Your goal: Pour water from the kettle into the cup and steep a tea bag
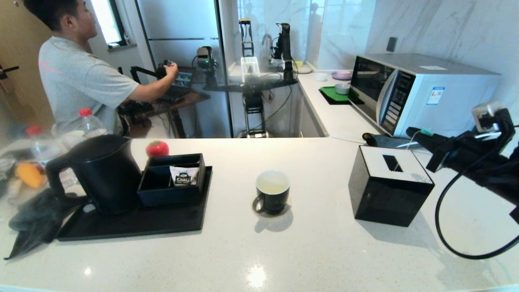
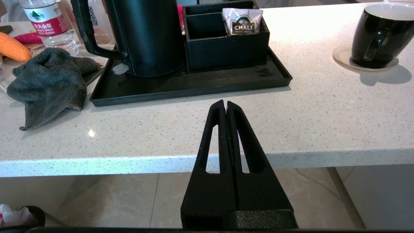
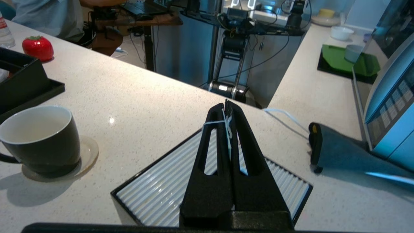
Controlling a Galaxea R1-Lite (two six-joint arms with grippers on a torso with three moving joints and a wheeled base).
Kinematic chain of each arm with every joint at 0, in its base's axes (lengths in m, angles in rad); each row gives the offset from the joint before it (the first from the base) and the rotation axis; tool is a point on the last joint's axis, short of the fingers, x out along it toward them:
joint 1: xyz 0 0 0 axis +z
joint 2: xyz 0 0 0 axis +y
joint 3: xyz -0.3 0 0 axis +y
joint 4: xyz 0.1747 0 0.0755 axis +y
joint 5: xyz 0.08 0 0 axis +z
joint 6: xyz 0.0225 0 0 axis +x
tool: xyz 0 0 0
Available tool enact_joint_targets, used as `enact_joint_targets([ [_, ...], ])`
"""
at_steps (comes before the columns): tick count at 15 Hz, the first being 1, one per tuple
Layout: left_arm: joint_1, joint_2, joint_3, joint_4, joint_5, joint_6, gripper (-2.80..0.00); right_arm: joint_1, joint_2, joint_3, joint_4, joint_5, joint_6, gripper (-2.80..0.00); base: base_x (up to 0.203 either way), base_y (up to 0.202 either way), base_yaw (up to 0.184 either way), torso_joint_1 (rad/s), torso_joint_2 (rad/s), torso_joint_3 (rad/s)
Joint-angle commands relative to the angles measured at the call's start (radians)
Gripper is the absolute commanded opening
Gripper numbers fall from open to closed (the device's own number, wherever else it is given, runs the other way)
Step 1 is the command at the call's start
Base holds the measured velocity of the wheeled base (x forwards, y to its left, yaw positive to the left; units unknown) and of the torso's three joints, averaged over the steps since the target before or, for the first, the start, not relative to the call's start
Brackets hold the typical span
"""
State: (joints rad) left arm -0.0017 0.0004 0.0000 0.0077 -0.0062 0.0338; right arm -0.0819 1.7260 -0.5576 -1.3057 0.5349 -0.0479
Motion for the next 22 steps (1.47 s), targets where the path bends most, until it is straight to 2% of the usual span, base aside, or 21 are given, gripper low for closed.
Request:
enact_joint_targets([
  [1, 0.000, 0.000, 0.000, 0.000, 0.000, 0.000, -2.80, 0.007, 0.006, 0.036, -0.007, 0.004, -0.001, -2.80, 0.000, 0.000, 0.000, 0.000, 0.00, 0.000],
  [22, 0.000, 0.000, 0.000, 0.000, 0.000, 0.000, -2.80, 0.014, 0.034, 0.071, -0.021, 0.011, -0.035, -2.80, 0.000, 0.000, 0.000, 0.000, 0.00, 0.000],
])
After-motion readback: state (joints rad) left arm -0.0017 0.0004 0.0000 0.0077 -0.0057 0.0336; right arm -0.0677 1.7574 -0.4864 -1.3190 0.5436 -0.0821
